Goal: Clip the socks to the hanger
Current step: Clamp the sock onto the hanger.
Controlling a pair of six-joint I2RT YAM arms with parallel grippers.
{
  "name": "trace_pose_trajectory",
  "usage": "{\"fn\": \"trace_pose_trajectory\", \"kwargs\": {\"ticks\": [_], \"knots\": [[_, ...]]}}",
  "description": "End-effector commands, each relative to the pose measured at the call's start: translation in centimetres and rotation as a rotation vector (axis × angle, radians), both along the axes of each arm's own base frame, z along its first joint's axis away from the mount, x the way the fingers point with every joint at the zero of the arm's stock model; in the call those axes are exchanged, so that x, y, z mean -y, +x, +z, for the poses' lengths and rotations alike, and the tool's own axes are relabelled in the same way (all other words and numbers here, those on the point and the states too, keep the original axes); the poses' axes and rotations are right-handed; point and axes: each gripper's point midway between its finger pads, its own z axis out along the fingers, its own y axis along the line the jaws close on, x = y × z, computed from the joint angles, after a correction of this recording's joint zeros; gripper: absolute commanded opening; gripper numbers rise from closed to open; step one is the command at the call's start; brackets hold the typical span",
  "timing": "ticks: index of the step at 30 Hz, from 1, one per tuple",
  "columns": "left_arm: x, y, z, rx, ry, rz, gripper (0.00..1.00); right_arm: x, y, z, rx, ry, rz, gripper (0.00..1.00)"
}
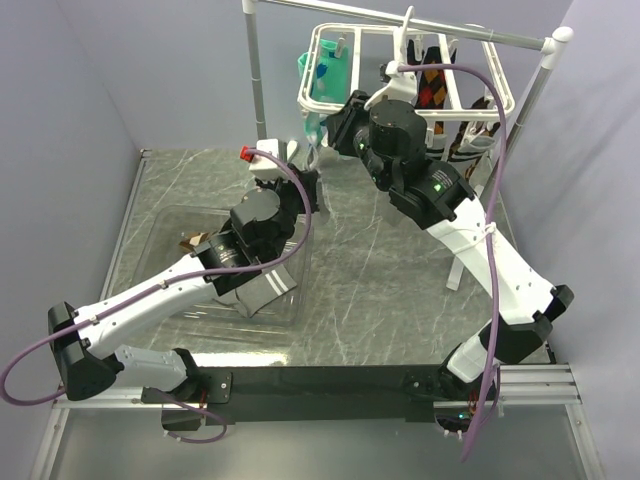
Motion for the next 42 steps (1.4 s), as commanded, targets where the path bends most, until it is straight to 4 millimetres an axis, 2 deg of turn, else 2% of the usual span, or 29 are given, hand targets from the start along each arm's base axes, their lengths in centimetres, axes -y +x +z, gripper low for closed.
{"fn": "trace_pose_trajectory", "kwargs": {"ticks": [1, 9, 19, 36, 42], "knots": [[-1.5, -0.7, 3.4, 0.064, -0.108, 0.035, 0.01, 1.1, 0.6, 1.5, 0.039, -0.003, -0.063, 0.00], [-0.7, -0.7, 4.2, 0.095, -0.127, 0.015, 0.01, 0.8, 1.0, 1.2, 0.033, -0.018, -0.067, 0.00], [0.7, -0.2, 4.3, 0.091, -0.101, -0.005, 0.01, 0.4, 0.8, 1.4, 0.039, -0.011, -0.051, 0.00], [0.6, 0.0, 5.2, 0.119, -0.114, 0.012, 0.01, 0.9, 1.0, 0.9, 0.039, -0.040, -0.077, 0.00], [1.2, 0.0, 5.5, 0.131, -0.105, -0.015, 0.01, 0.5, 0.9, 0.9, 0.039, -0.033, -0.061, 0.00]]}}
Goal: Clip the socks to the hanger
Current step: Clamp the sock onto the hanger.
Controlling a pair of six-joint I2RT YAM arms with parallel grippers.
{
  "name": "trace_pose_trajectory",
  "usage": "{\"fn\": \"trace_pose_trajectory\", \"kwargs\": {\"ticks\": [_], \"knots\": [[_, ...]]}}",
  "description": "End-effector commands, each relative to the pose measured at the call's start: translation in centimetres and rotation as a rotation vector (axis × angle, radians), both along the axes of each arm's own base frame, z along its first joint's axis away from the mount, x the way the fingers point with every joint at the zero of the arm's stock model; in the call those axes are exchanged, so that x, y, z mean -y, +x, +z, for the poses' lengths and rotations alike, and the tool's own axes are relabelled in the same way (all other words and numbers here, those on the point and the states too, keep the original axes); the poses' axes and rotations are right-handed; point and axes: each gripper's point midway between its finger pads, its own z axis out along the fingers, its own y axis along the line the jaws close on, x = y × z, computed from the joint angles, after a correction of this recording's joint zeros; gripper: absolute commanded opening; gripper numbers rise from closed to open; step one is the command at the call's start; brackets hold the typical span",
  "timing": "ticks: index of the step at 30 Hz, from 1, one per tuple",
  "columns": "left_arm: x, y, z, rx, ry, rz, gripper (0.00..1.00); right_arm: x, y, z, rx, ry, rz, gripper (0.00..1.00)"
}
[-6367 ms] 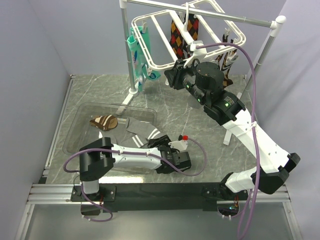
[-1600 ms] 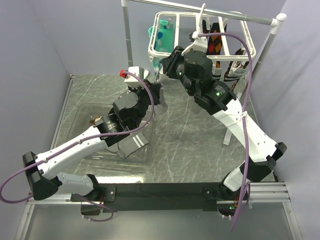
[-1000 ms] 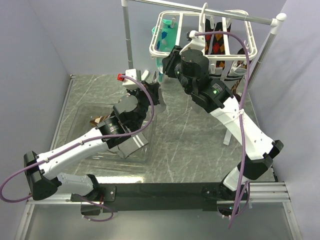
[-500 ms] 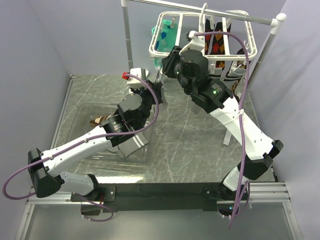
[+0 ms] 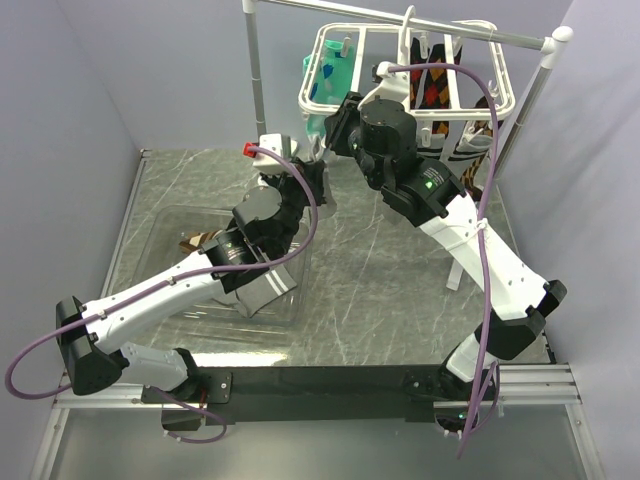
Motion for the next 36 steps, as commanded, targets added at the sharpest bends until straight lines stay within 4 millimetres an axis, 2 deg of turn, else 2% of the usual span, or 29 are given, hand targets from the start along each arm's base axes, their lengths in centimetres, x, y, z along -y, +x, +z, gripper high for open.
{"fn": "trace_pose_trajectory", "kwargs": {"ticks": [1, 8, 19, 27, 36], "knots": [[0.4, -0.5, 3.4, 0.066, -0.057, -0.033, 0.01, 0.5, 0.1, 1.8, 0.046, 0.014, -0.021, 0.00], [0.9, -0.3, 3.1, 0.063, -0.041, -0.045, 0.01, 0.3, 0.0, 2.1, 0.049, 0.034, -0.010, 0.00], [0.7, -0.7, 4.1, 0.116, -0.051, -0.035, 0.01, 0.3, -0.2, 1.8, 0.043, 0.029, -0.002, 0.00], [1.0, -0.9, 3.0, 0.165, 0.034, -0.059, 0.01, 0.2, -0.4, 2.1, 0.052, 0.050, 0.011, 0.00], [0.3, -0.7, 2.4, 0.215, 0.110, -0.020, 0.01, -0.1, -0.2, 1.9, 0.043, 0.041, 0.017, 0.00]]}}
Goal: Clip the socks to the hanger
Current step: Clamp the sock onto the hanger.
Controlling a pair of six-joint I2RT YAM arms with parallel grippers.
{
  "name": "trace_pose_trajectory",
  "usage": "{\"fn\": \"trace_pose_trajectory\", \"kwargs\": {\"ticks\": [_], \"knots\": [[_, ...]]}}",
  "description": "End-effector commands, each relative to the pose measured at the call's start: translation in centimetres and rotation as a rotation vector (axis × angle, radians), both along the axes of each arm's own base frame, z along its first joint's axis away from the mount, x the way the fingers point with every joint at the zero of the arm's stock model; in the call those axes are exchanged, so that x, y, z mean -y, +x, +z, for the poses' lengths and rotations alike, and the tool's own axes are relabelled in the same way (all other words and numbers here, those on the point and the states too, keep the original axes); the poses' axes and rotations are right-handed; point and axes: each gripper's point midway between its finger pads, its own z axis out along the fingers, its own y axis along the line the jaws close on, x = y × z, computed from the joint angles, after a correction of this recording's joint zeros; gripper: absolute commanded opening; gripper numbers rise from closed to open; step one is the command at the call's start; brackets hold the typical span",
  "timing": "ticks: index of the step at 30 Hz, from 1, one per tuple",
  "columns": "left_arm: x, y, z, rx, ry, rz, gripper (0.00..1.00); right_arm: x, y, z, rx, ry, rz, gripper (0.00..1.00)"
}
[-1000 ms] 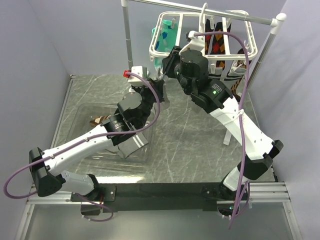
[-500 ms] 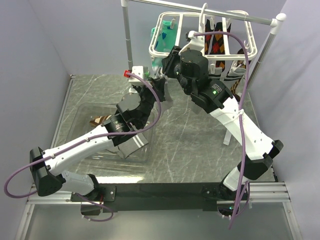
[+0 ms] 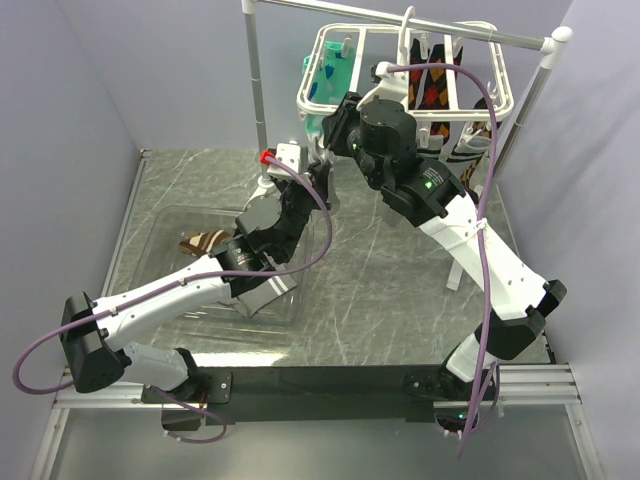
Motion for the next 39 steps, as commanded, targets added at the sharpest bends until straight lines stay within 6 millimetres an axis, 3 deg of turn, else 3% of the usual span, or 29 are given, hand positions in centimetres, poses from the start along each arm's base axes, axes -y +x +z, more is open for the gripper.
{"fn": "trace_pose_trajectory", "kwargs": {"ticks": [1, 11, 28, 39], "knots": [[-1.3, -0.8, 3.3, 0.096, -0.057, 0.009, 0.01, 0.4, -0.1, 1.9, 0.044, 0.031, -0.006, 0.00], [-1.4, -1.0, 3.5, 0.125, -0.049, 0.009, 0.01, 0.3, -0.1, 1.7, 0.041, 0.018, -0.001, 0.00], [0.9, -1.1, 2.8, 0.140, 0.001, -0.027, 0.01, 0.3, -0.4, 1.6, 0.029, 0.041, 0.006, 0.00], [0.2, -1.1, 2.8, 0.141, -0.015, -0.001, 0.01, 0.2, -0.6, 1.4, 0.026, 0.030, 0.020, 0.00]]}}
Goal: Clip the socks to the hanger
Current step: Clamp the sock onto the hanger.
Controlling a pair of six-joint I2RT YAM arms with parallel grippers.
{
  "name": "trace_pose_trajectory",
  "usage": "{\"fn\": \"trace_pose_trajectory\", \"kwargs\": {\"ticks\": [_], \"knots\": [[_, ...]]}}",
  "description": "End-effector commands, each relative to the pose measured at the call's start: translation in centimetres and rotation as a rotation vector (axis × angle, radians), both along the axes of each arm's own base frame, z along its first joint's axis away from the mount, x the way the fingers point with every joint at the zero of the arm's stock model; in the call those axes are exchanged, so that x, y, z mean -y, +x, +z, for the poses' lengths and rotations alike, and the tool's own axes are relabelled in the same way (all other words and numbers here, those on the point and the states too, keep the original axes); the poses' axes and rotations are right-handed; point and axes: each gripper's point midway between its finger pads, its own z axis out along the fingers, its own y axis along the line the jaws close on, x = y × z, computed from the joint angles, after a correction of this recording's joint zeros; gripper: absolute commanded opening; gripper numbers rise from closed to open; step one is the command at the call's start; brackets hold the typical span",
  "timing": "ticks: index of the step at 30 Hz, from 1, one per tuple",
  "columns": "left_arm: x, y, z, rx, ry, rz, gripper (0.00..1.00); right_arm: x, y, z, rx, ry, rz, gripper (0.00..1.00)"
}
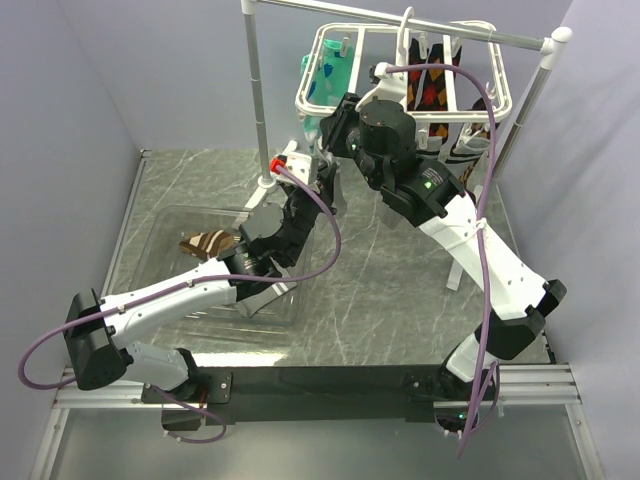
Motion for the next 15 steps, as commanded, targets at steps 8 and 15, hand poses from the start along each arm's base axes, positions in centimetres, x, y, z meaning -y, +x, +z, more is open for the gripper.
{"fn": "trace_pose_trajectory", "kwargs": {"ticks": [8, 15], "knots": [[-2.1, -0.9, 3.0, 0.078, -0.059, 0.038, 0.01, 0.8, -0.6, 1.5, 0.041, 0.015, 0.001, 0.00], [-2.3, -0.8, 2.9, 0.079, -0.050, 0.050, 0.01, 0.8, -0.4, 1.4, 0.040, 0.010, -0.003, 0.00]]}}
